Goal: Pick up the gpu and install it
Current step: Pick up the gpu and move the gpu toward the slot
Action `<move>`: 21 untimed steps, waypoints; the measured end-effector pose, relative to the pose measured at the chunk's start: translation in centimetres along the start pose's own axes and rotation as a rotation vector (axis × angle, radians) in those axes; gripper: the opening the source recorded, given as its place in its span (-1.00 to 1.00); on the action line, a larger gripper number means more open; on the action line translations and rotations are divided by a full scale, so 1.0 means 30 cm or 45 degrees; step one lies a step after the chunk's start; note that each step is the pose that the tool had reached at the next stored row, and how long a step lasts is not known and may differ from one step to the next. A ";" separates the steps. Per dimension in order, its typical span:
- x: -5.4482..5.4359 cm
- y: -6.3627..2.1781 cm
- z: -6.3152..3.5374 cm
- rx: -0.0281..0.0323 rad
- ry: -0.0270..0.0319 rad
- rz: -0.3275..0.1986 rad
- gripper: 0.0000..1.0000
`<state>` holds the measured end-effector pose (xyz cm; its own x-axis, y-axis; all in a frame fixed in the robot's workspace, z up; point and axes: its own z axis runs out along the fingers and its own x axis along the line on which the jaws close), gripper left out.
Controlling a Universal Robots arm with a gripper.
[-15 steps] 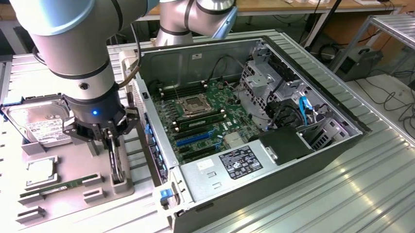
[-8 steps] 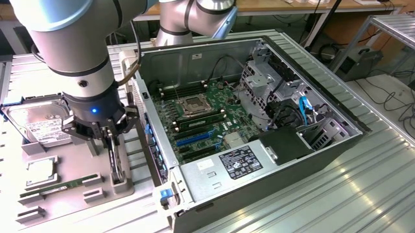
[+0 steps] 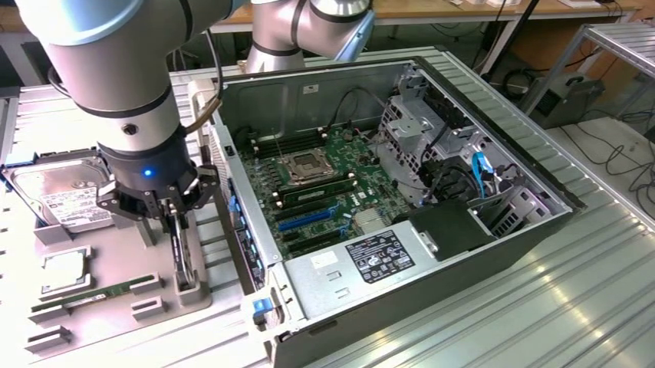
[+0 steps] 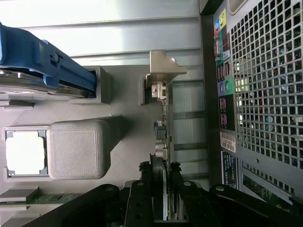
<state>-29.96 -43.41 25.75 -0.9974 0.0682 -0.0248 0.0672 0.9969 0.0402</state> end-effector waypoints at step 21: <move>0.000 0.012 -0.023 -0.0001 -0.0001 0.000 -0.47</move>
<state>-29.95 -43.09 26.44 -0.9974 0.0682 -0.0249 0.0671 0.9969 0.0403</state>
